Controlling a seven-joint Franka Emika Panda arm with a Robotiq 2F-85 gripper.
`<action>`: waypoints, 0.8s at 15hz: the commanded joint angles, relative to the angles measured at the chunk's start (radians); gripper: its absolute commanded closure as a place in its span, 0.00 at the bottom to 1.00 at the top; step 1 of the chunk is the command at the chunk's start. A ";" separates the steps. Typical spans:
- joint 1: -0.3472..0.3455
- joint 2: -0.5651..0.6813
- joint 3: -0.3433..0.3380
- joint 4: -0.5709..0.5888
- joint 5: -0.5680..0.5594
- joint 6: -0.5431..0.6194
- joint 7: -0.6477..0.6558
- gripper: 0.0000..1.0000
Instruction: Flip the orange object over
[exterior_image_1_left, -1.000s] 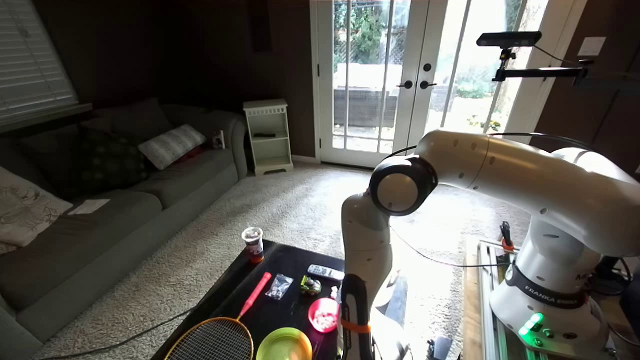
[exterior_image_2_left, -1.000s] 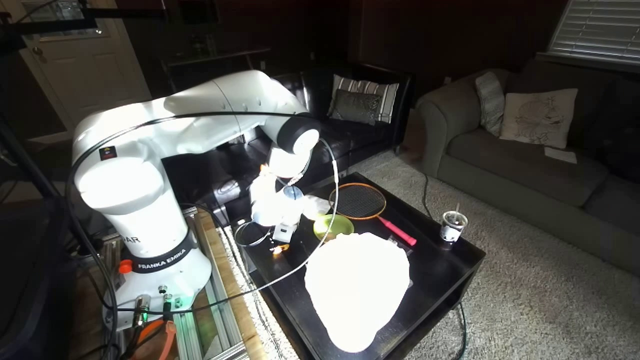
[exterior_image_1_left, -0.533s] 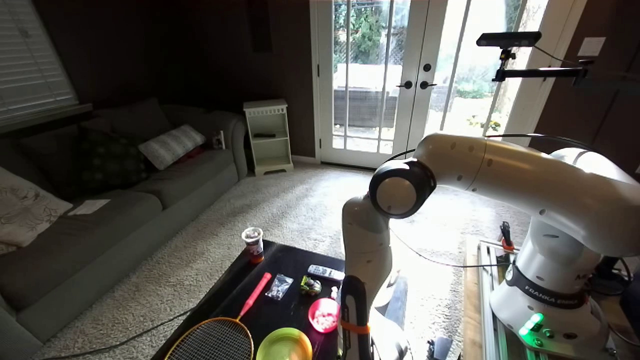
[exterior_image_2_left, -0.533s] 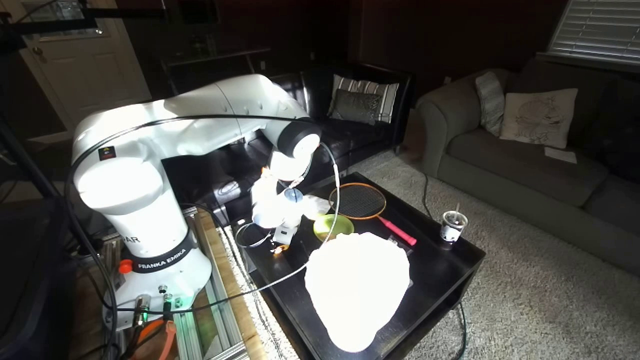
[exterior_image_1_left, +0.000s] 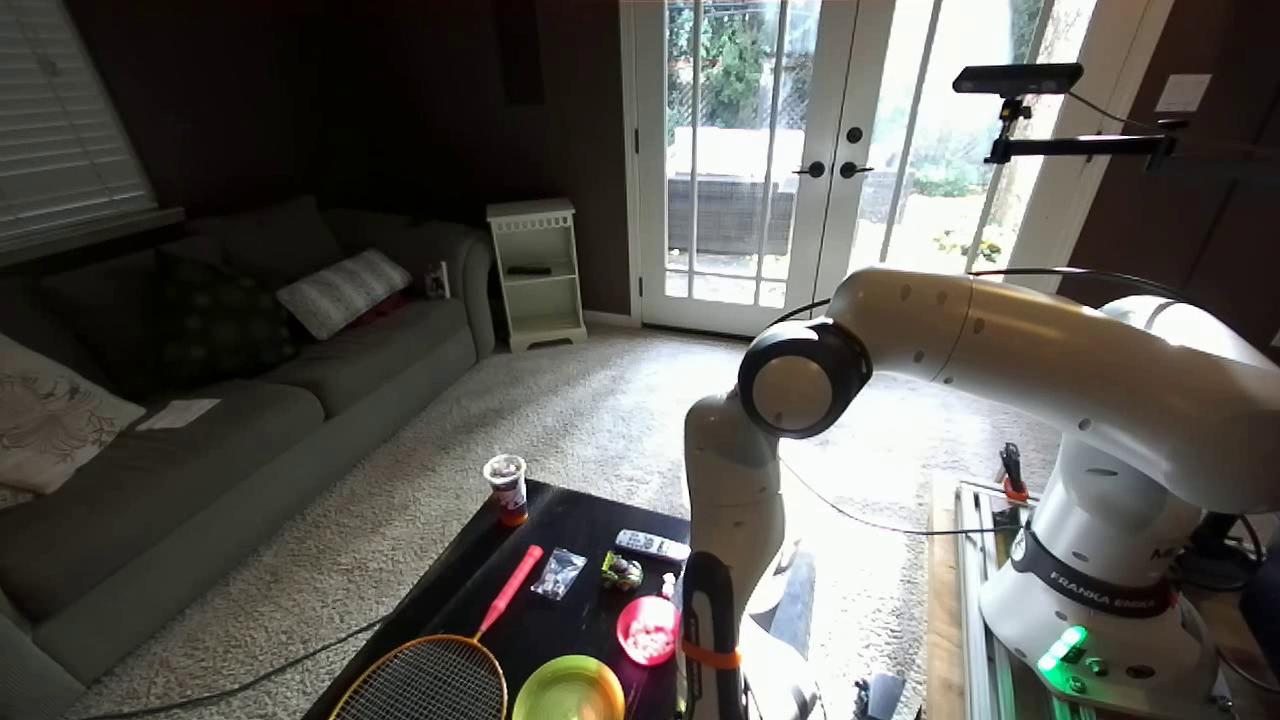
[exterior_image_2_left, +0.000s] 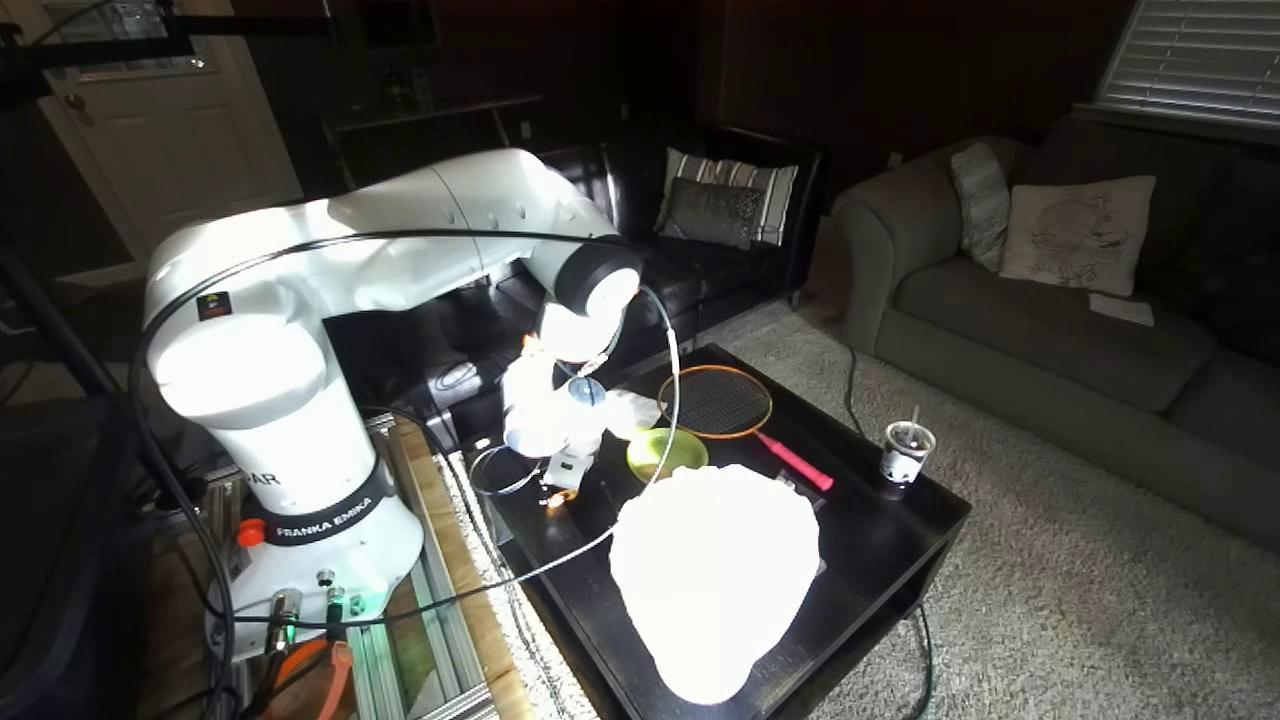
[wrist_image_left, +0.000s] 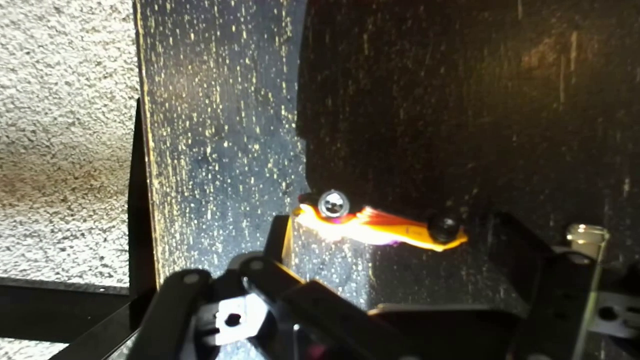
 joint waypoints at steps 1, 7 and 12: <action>0.005 0.013 0.004 0.016 0.029 -0.010 0.010 0.00; 0.004 0.009 0.010 0.016 0.025 0.004 0.010 0.00; 0.009 0.003 0.013 0.018 0.026 0.006 0.011 0.00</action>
